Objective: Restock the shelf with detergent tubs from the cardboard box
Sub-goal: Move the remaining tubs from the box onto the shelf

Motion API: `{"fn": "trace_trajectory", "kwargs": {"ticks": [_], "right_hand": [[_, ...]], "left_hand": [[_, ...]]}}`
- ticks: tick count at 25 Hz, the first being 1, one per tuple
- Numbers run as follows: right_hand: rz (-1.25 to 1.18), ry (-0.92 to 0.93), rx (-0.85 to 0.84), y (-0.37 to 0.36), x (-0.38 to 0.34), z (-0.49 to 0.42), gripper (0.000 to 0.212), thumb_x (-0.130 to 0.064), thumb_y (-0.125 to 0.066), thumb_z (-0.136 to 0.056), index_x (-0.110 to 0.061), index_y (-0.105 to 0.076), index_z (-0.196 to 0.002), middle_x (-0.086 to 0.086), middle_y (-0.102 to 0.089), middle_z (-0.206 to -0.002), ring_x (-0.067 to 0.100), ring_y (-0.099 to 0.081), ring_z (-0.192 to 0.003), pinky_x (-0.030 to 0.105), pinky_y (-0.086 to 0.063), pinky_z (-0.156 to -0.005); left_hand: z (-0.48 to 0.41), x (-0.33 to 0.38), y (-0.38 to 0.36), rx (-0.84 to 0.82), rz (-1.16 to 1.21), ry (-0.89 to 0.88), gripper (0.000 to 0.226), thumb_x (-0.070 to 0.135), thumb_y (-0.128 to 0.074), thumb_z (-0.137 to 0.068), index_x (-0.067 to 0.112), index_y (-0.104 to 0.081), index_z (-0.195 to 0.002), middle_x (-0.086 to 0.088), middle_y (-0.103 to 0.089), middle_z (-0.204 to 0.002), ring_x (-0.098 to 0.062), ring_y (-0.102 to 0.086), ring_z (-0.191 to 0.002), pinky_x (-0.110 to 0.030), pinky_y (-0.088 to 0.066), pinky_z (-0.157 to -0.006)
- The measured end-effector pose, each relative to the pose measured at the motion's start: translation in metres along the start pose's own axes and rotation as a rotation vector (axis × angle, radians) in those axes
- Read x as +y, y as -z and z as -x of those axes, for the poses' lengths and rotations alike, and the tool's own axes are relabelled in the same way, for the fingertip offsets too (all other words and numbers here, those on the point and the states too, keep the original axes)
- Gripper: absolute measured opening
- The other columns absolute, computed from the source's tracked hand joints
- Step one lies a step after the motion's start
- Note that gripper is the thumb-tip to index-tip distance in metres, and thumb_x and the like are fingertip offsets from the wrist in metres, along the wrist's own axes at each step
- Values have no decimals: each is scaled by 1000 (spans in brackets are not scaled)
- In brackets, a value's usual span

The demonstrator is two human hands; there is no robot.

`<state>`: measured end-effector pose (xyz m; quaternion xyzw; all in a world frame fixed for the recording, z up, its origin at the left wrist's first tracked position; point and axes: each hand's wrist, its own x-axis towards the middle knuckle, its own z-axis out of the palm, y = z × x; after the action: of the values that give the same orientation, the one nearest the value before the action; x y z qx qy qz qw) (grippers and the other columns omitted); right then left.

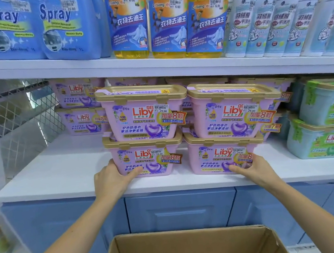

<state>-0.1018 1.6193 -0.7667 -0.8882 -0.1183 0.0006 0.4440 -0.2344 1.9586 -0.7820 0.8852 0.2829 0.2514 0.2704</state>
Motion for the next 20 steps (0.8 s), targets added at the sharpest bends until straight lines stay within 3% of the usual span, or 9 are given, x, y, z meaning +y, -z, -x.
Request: {"fn": "trace_trajectory", "kwargs": {"ticks": [6,12,15,20], "right_hand": [[122,9,89,-7,-3,0,39,-40,-75,-70,-6,-57,-73,5,-54,-59,22,-50,-56,30,-37,-53],[108,39,68,-42,-29,-3,38,-39,-76,-69,-5,-60,-72,1,-50,-53,17,-44,-49,26,-34,-47],[81,97,37,-74,-56,-4,36,-34,-76,-71,-12,-49,-63,0,-46,-55,16,-40,-49,19,-31,-44],[31,183,10,-132,-93,-14,34,-39,-76,-70,-19,-49,-66,-5,-48,-55,14,-45,-51,25,-34,-49]], "left_hand": [[-6,-13,-4,115,-137,-114,62,70,-55,-69,12,-57,-93,-6,-70,-90,-29,-63,-90,-36,-33,-84],[-30,-48,19,67,-125,-89,60,66,-58,-71,12,-56,-97,-7,-71,-98,-29,-62,-96,-37,-34,-87],[-50,-77,41,22,-74,-49,54,61,-60,-74,14,-57,-101,-8,-71,-105,-29,-61,-102,-36,-36,-89],[-84,-129,73,3,-79,14,60,61,-60,-75,13,-54,-111,-9,-69,-109,-31,-61,-101,-39,-44,-87]]}}
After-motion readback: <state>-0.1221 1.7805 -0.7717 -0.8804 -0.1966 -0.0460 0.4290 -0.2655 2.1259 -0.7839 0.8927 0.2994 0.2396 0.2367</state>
